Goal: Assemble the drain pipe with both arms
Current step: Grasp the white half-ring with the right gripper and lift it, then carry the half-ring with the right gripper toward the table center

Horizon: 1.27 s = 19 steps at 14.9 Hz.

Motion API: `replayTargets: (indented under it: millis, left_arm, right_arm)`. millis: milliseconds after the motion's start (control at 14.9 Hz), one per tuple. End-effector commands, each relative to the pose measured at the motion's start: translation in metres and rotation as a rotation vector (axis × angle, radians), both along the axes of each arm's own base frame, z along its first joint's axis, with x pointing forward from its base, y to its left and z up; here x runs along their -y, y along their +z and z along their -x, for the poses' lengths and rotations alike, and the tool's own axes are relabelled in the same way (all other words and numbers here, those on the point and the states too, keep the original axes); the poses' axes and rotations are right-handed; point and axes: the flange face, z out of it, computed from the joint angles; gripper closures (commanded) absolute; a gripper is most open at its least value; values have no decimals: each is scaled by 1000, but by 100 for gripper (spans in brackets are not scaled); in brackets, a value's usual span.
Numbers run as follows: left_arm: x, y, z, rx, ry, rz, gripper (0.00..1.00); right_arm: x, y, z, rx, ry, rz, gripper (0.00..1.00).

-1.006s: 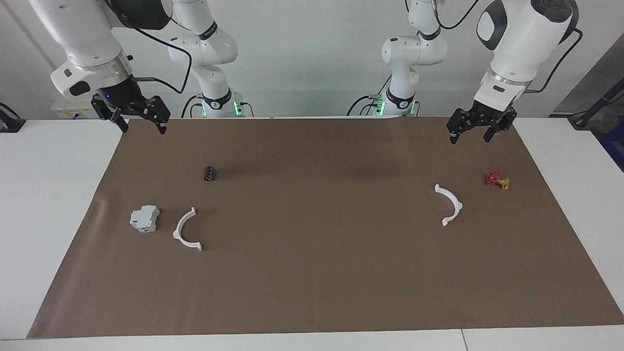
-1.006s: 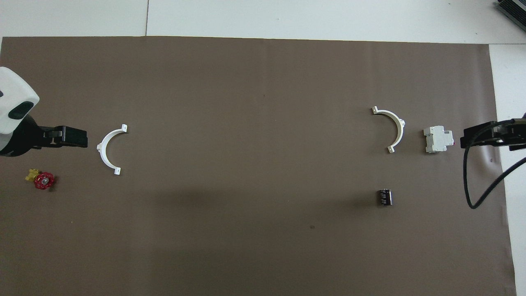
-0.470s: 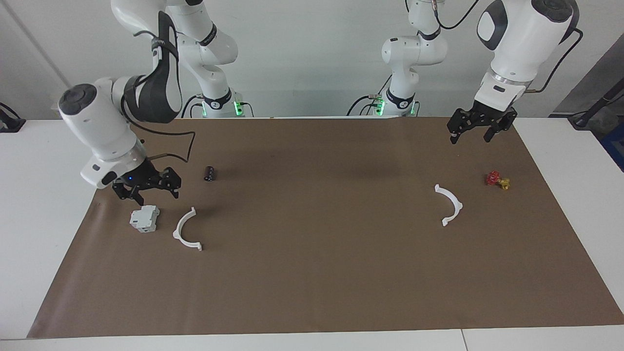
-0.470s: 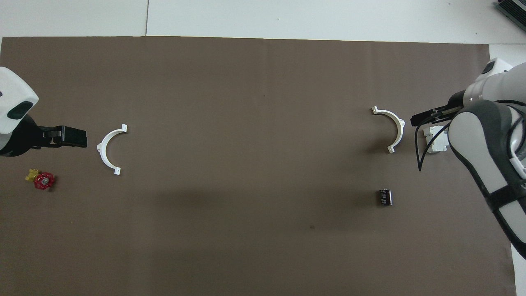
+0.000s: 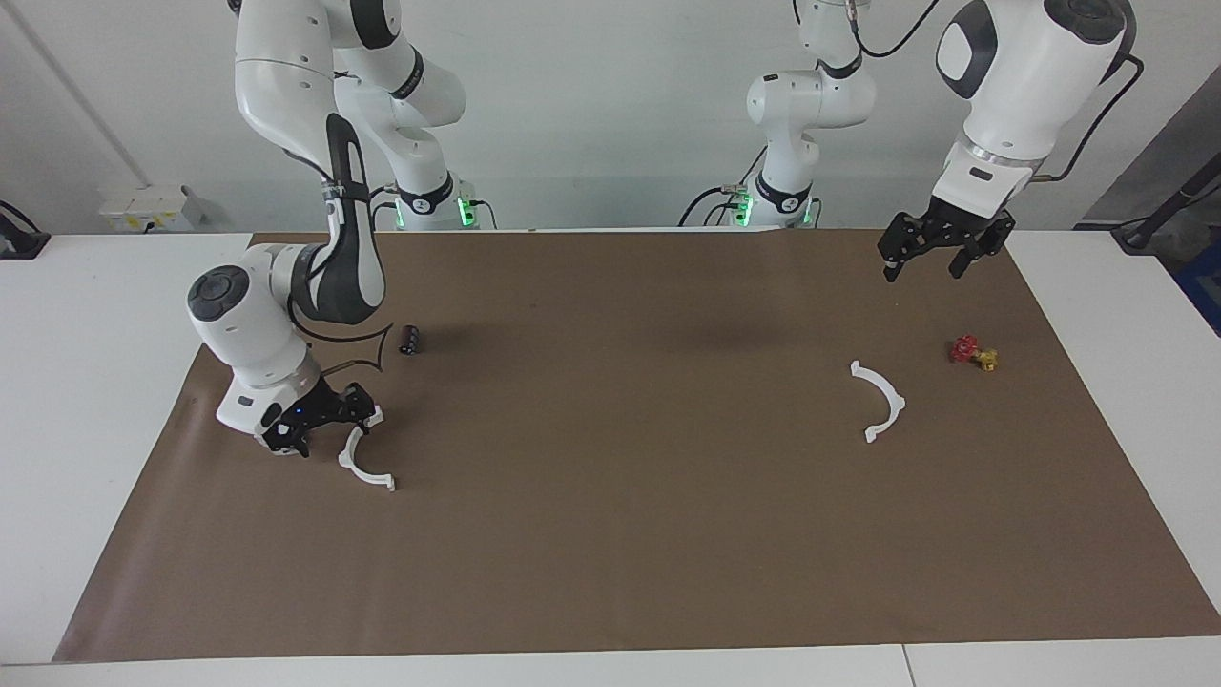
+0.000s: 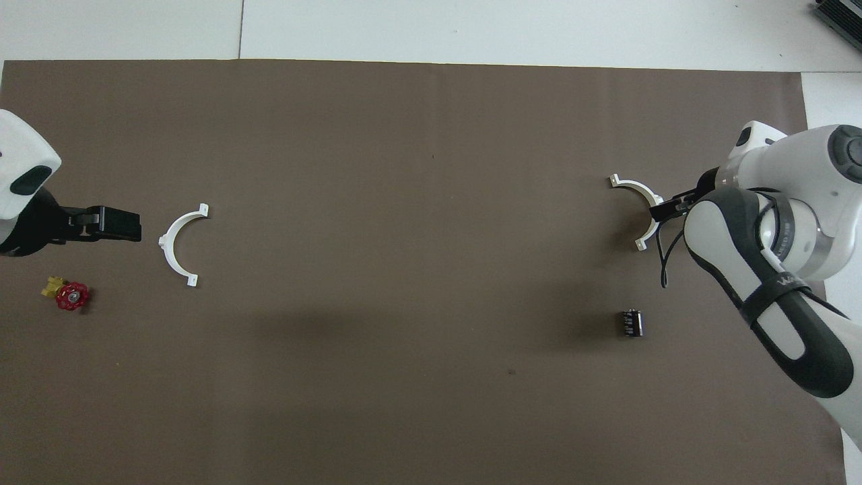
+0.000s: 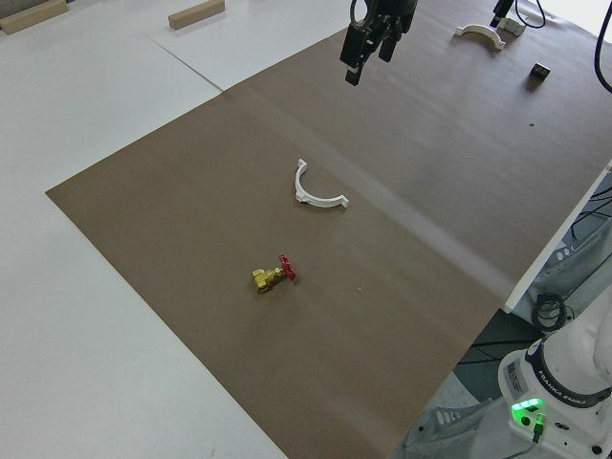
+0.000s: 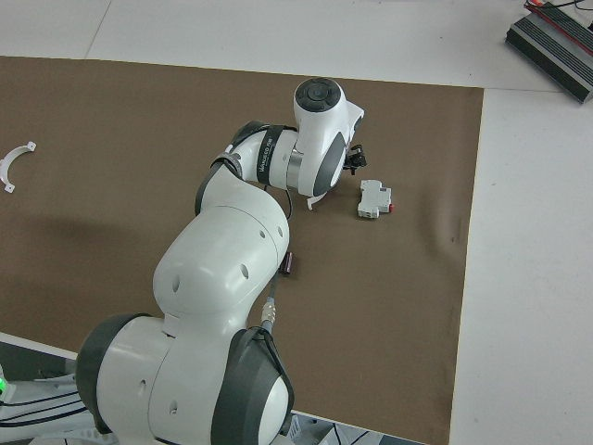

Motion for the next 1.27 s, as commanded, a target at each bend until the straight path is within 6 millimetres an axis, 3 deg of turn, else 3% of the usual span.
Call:
replayTargets:
  millis: [0, 268, 335, 470, 671, 805, 939, 1073, 1208]
  left_arm:
    - [-3, 3, 3, 6, 0, 15, 0]
    - [-3, 4, 4, 4, 0, 15, 0]
    - [-3, 4, 4, 4, 0, 15, 0]
    - [-3, 4, 4, 4, -1, 15, 0]
    - [-3, 4, 4, 3, 0, 15, 0]
    - [-3, 4, 4, 3, 0, 15, 0]
    - [-3, 4, 4, 3, 0, 15, 0]
    - [-3, 4, 4, 3, 0, 15, 0]
    - [-3, 4, 4, 3, 0, 15, 0]
  right_arm:
    - [-4, -9, -1, 22, 22, -14, 3]
    - [-1, -17, 0, 11, 31, -13, 29]
    - [1, -20, 0, 9, 49, -11, 41]
    - [2, -20, 0, 9, 54, -10, 100]
    - [-6, -16, -4, 4, 6, -22, 100]
    - [-18, 5, -12, 2, 13, -30, 100]
    - [-35, 33, -18, -33, -87, -44, 100]
    - [-80, 52, -16, -41, -224, -52, 100]
    - [-133, 55, -10, -50, -398, -38, 100]
